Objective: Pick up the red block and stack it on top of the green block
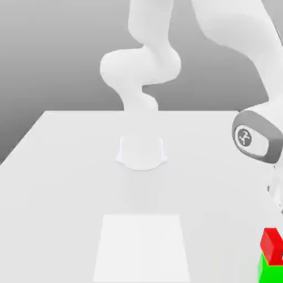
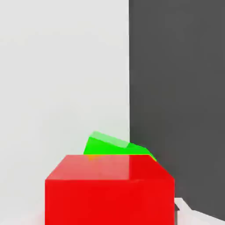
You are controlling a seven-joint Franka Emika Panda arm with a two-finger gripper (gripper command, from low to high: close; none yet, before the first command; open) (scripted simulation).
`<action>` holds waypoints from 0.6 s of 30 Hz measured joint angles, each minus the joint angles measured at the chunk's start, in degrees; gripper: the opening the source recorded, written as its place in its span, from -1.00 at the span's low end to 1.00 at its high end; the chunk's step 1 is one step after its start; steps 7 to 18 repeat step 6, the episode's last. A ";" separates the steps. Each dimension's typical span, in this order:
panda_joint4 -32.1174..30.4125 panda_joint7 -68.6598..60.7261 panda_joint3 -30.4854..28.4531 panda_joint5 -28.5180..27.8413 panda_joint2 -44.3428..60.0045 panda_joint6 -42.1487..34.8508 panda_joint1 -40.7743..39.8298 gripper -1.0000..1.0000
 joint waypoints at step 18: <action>0.02 -0.24 0.29 0.21 -1.11 -1.03 -0.13 1.00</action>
